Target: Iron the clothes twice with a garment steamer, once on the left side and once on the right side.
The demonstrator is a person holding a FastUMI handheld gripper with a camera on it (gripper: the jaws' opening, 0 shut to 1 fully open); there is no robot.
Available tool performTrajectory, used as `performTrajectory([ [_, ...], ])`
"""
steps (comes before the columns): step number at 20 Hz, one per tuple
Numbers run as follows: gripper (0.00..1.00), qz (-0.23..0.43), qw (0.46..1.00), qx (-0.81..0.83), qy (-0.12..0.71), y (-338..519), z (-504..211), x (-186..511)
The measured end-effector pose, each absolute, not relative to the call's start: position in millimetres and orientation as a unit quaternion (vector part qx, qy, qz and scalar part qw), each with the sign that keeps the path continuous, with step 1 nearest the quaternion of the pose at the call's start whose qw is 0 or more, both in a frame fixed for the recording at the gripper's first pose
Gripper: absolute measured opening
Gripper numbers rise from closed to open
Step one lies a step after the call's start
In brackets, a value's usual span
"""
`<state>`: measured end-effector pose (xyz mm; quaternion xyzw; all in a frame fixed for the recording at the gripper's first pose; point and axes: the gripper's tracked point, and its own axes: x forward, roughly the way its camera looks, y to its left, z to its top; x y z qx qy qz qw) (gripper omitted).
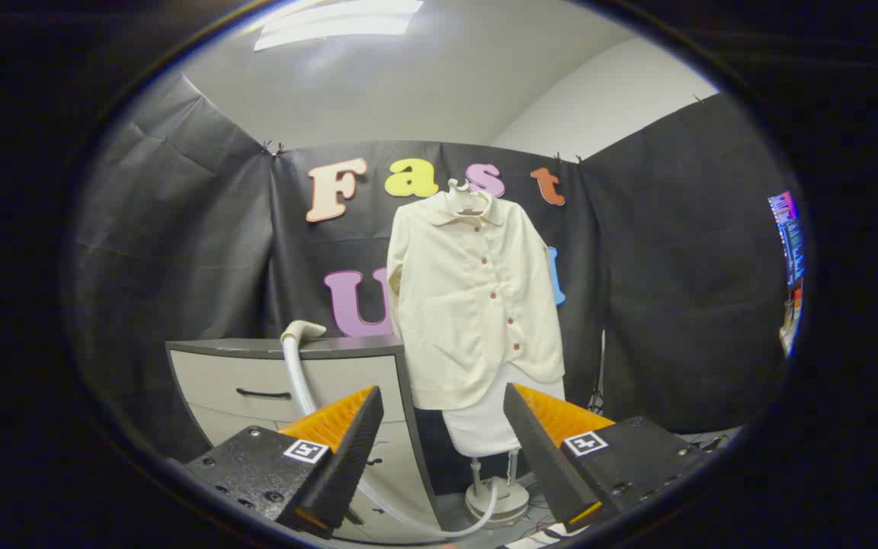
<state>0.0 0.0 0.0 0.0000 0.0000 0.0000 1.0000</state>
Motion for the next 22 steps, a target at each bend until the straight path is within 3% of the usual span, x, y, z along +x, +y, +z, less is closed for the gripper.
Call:
performTrajectory([
  [19,0.96,0.012,1.0,-0.018,-0.008,41,24,41],
  [22,0.96,0.006,1.0,-0.009,0.02,51,29,66],
])
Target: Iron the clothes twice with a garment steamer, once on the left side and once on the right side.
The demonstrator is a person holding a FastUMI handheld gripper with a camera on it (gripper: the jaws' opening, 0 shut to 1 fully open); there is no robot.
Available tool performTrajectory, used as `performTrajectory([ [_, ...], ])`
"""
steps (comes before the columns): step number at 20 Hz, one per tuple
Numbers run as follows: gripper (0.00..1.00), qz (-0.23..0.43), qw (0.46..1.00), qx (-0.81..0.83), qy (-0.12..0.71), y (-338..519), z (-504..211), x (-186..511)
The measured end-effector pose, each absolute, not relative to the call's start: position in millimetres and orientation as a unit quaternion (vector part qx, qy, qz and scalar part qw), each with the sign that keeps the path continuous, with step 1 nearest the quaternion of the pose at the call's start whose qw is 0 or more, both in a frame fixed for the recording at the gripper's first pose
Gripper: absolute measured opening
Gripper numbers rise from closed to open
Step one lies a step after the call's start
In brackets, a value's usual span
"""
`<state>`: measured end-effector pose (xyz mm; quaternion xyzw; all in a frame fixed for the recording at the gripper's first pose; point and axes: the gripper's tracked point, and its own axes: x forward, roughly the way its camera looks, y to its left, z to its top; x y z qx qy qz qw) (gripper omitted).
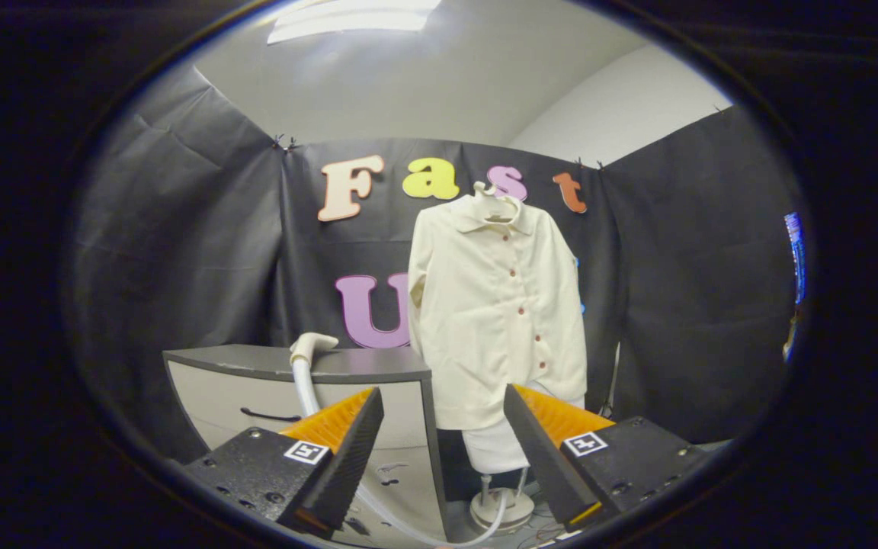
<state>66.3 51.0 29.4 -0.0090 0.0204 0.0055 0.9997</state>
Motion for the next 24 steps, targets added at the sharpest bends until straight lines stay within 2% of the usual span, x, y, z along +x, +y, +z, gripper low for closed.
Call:
performTrajectory([
  [5,0.96,-0.013,1.0,-0.003,0.006,78,65,113],
  [10,0.94,0.066,0.997,-0.011,0.029,134,84,159],
  [14,0.96,0.094,0.992,-0.062,0.06,168,97,201],
  [20,0.98,0.137,0.967,0.012,0.215,220,52,243],
  [24,0.97,0.139,0.943,0.015,0.301,242,13,268],
])
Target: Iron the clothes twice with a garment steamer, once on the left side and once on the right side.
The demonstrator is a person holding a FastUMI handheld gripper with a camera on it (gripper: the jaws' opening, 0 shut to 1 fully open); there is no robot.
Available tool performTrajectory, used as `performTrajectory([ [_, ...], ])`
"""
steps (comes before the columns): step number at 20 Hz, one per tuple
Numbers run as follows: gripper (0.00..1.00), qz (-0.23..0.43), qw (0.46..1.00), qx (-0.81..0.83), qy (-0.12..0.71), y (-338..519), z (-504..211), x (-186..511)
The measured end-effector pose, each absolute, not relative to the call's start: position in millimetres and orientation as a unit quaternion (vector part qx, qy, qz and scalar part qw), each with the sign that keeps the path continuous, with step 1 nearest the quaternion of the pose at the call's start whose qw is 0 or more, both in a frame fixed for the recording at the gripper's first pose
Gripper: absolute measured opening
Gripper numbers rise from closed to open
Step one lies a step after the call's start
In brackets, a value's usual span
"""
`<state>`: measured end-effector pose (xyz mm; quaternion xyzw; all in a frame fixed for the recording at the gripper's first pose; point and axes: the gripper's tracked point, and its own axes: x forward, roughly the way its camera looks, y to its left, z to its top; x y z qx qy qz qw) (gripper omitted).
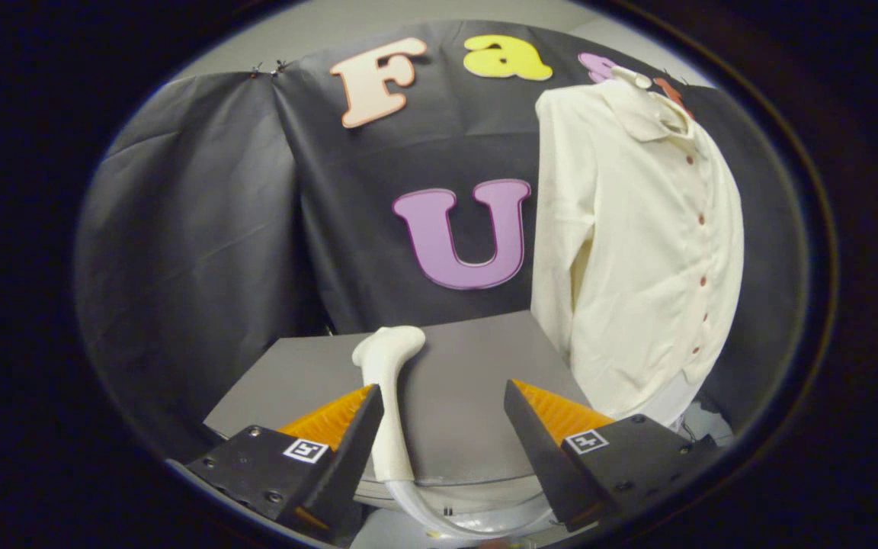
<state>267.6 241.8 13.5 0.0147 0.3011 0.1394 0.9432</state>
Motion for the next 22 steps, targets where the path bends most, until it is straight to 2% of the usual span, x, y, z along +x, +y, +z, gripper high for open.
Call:
performTrajectory([
  [3,0.97,0.148,0.933,-0.008,0.327,270,-4,282],
  [5,0.97,0.176,0.915,-0.012,0.364,294,-24,283],
  [8,0.96,0.171,0.906,-0.025,0.386,307,-46,294],
  [10,0.89,0.171,0.899,-0.069,0.397,317,-58,296],
  [11,0.77,0.17,0.897,-0.082,0.401,320,-60,295],
  [14,0.58,0.16,0.882,-0.114,0.429,319,-70,279],
  [16,0.49,0.171,0.889,-0.098,0.413,324,-73,284],
  [22,0.43,0.131,0.907,-0.034,0.398,316,-46,291],
])
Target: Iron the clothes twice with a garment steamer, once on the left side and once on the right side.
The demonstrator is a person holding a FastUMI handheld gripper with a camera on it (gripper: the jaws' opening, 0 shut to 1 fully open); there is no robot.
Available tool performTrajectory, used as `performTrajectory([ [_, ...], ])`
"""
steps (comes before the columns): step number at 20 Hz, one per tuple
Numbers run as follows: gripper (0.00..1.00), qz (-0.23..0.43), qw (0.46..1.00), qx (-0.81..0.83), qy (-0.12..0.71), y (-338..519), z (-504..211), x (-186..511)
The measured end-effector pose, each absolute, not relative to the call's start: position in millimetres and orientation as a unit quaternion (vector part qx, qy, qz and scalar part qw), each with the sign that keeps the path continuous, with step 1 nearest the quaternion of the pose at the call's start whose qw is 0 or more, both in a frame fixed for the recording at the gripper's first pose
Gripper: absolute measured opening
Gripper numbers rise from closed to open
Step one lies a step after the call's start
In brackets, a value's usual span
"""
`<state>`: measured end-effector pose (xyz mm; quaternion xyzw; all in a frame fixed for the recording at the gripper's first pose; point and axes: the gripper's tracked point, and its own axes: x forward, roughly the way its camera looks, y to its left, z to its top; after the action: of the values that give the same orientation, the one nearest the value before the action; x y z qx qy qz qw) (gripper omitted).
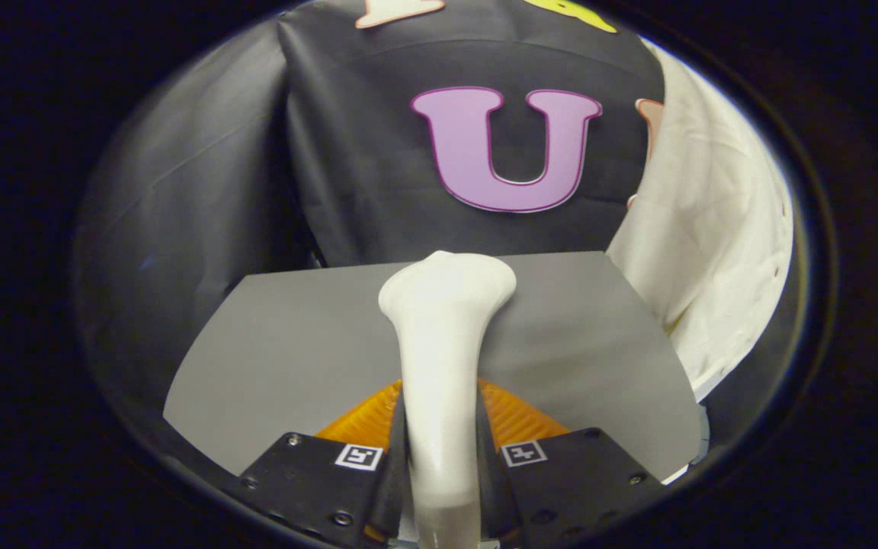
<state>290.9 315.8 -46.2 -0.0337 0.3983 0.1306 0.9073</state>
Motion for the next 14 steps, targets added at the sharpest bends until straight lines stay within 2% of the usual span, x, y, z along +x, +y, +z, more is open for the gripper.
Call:
performTrajectory([
  [8,0.38,0.232,0.924,0.007,0.303,316,26,265],
  [14,0.38,0.228,0.934,0.026,0.274,292,51,236],
])
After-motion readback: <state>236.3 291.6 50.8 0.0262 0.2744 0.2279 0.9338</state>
